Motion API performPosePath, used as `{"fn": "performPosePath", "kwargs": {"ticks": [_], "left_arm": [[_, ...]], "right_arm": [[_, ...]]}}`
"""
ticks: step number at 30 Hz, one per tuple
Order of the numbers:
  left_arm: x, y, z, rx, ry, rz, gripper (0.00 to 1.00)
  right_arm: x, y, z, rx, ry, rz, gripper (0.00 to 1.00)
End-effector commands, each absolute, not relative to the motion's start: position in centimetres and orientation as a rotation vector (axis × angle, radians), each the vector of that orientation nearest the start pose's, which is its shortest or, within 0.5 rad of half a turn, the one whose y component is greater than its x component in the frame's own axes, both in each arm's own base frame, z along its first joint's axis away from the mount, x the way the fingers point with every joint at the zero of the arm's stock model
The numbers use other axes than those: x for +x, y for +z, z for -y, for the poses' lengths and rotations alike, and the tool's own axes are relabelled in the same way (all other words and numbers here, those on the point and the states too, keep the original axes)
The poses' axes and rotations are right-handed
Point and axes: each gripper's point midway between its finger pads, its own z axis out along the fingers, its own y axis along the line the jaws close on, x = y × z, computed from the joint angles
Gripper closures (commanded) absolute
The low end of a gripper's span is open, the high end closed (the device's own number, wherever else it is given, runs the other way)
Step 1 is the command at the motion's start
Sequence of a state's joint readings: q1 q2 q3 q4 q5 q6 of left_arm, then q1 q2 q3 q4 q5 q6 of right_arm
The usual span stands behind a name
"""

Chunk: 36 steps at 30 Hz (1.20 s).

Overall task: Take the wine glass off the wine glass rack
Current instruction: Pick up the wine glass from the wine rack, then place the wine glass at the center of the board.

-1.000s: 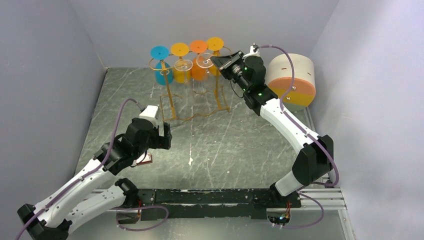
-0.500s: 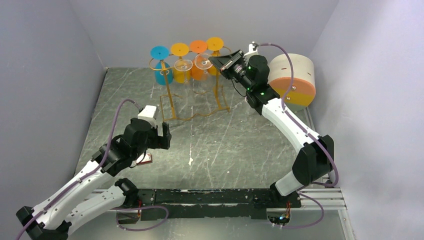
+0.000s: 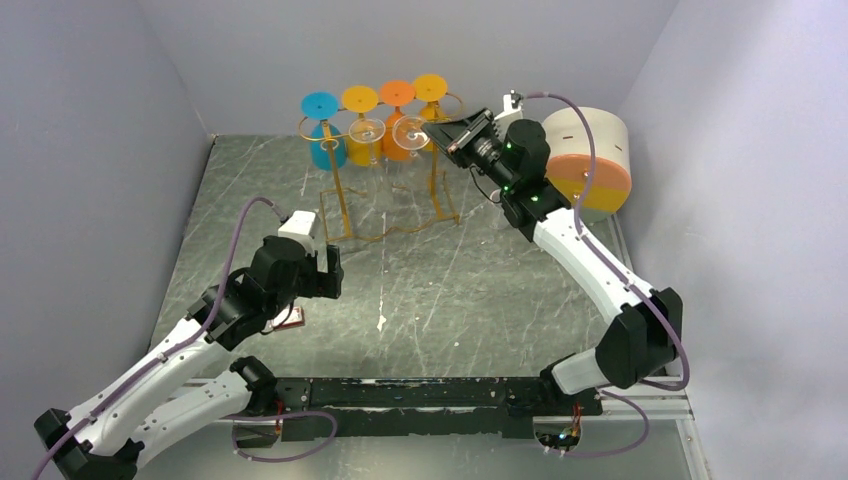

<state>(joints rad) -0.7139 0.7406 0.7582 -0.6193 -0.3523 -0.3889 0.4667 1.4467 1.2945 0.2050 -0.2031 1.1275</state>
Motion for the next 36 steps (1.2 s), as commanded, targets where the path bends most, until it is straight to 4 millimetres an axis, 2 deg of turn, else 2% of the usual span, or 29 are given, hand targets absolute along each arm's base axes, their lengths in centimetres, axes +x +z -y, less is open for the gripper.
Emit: {"fn": "performPosePath", "kwargs": {"ticks": [1,4,7,12,13,14,16,19,21,23,25,28,30,33,36], "left_arm": [[21.9,19.8,13.1,0.152,-0.294,-2.110,0.02],[21.8,20.5,12.9,0.134,-0.303,-2.099,0.02],[21.5,21.6,12.2,0.081,-0.321,-2.059,0.02],[21.2,23.0,11.4,0.023,-0.367,-1.959,0.02],[21.1,23.1,11.1,0.002,-0.364,-1.949,0.02],[21.0,23.3,10.8,-0.009,-0.360,-1.941,0.02],[20.7,23.7,10.1,-0.038,-0.351,-1.930,0.02],[20.5,24.1,9.8,-0.051,-0.363,-1.899,0.02],[20.4,24.3,10.4,-0.006,-0.402,-1.873,0.02],[20.0,24.5,11.6,0.067,-0.465,-1.855,0.02],[19.6,25.1,12.8,0.119,-0.527,-1.847,0.02],[19.6,26.0,13.3,0.015,-0.605,-1.855,0.02],[19.2,27.0,14.8,0.037,-0.716,-1.829,0.02],[18.4,27.6,17.1,0.025,-0.898,-1.809,0.02],[17.4,28.1,19.1,0.023,-1.080,-1.779,0.02]], "right_arm": [[37.6,40.7,-27.4,0.325,1.408,-1.620,1.00],[36.5,40.3,-27.0,0.326,1.429,-1.609,1.00],[34.2,41.0,-27.4,0.277,1.554,-1.568,1.00],[32.2,39.7,-27.1,0.252,1.544,-1.587,1.00],[31.6,40.0,-27.0,0.235,1.557,-1.565,1.00],[31.3,38.9,-26.9,0.235,1.555,-1.579,1.00],[30.7,38.0,-26.6,0.215,1.536,-1.588,1.00],[28.2,36.3,-28.1,0.104,1.579,-1.615,1.00],[26.2,35.0,-29.2,0.004,1.620,-1.631,1.00],[24.7,32.9,-30.2,-0.081,1.602,-1.673,1.00],[24.1,30.3,-30.8,-0.125,1.556,-1.741,1.00],[24.2,27.2,-31.1,-0.152,1.484,-1.849,1.00],[23.7,26.5,-31.3,-0.194,1.489,-1.867,1.00],[22.3,27.0,-31.8,-0.273,1.562,-1.815,1.00],[22.0,26.6,-32.1,-0.298,1.565,-1.832,1.00]]}}
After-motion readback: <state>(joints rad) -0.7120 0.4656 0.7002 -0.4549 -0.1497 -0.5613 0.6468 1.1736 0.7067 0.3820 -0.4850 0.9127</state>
